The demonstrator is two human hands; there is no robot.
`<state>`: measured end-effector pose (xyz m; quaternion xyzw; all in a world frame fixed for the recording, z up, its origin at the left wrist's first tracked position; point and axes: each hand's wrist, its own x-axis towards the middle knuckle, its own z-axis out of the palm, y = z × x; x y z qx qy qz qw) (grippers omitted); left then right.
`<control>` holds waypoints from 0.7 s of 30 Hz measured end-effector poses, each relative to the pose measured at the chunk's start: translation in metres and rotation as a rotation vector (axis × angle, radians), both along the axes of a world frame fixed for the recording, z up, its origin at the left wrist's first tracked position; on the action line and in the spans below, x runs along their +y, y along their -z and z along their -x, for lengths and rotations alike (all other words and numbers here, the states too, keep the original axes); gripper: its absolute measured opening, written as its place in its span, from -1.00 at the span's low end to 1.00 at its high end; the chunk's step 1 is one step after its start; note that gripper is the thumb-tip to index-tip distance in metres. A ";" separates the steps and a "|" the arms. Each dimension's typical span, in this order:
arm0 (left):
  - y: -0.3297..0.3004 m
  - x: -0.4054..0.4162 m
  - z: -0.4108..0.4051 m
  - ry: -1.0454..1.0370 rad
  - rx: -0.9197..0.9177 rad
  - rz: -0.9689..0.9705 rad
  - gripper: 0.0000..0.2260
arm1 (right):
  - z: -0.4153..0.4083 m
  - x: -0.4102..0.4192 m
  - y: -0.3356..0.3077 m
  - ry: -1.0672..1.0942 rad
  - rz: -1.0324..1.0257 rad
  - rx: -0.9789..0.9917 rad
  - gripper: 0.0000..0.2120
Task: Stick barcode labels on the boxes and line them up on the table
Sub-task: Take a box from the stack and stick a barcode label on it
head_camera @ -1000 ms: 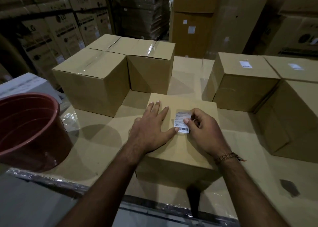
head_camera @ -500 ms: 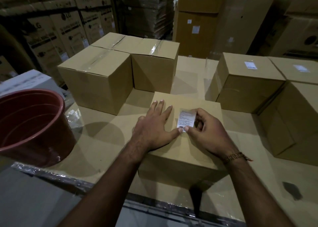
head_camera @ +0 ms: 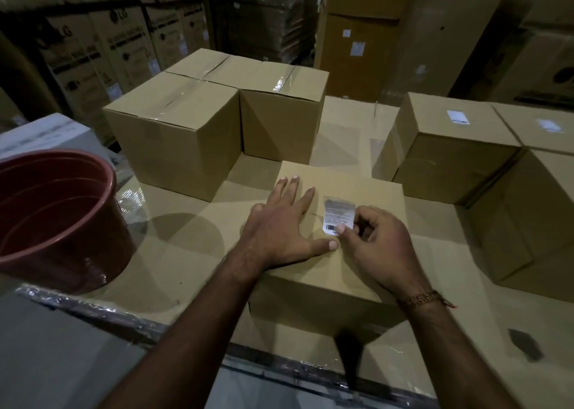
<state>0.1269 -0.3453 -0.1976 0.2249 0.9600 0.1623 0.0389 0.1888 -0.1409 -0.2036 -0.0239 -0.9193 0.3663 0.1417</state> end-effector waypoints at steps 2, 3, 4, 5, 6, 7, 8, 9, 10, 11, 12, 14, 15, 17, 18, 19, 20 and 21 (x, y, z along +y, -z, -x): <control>0.000 0.000 0.000 0.009 -0.009 0.007 0.04 | 0.001 0.000 0.002 0.011 -0.001 0.006 -0.63; -0.001 0.000 0.000 0.010 -0.016 0.005 0.04 | 0.001 0.000 0.002 0.014 0.007 0.006 -0.64; -0.001 0.000 0.000 0.009 -0.021 0.003 0.04 | 0.000 0.000 0.002 0.013 0.014 0.006 -0.67; -0.001 0.001 0.001 0.009 -0.022 0.002 0.04 | 0.000 0.000 0.001 0.009 0.019 0.006 -0.73; -0.001 0.001 0.001 0.011 -0.022 0.004 0.04 | -0.001 0.000 0.001 0.006 0.026 0.008 -0.79; -0.002 0.002 0.001 0.013 -0.023 0.006 0.04 | -0.002 0.000 0.000 0.003 0.035 0.010 -0.84; -0.001 0.002 0.001 0.014 -0.023 0.006 0.04 | -0.002 0.000 0.000 0.002 0.046 0.012 -0.87; 0.000 0.002 0.001 0.012 -0.020 0.003 0.04 | -0.002 0.000 0.000 0.002 0.062 0.017 -0.88; 0.000 0.002 0.002 0.009 -0.014 0.000 0.03 | -0.002 0.000 0.000 0.004 0.073 0.021 -0.87; 0.001 0.002 0.002 0.007 -0.007 -0.003 0.03 | -0.002 0.000 -0.001 0.004 0.078 0.020 -0.87; 0.002 0.002 0.002 0.006 0.002 -0.004 0.03 | -0.003 0.001 0.000 0.002 0.078 0.016 -0.88; 0.004 0.002 0.001 0.006 0.007 -0.007 0.04 | -0.004 0.001 0.000 -0.003 0.086 0.007 -0.89; 0.003 0.001 0.001 0.006 0.003 -0.006 0.04 | -0.004 0.001 0.000 -0.003 0.096 0.008 -0.88; 0.001 0.001 0.001 0.007 -0.012 -0.003 0.04 | -0.004 -0.001 -0.001 0.010 0.115 0.014 -0.83; -0.001 0.001 0.000 0.013 -0.023 0.000 0.04 | -0.004 -0.001 -0.002 0.021 0.130 0.010 -0.82; -0.002 0.001 0.000 0.018 -0.030 0.000 0.05 | -0.004 -0.001 -0.002 0.028 0.143 0.002 -0.84; -0.002 0.001 0.000 0.022 -0.032 -0.002 0.04 | -0.004 -0.001 -0.001 0.033 0.154 -0.007 -0.87; -0.002 0.001 0.001 0.025 -0.035 -0.006 0.04 | -0.004 0.000 -0.001 0.035 0.165 -0.015 -0.88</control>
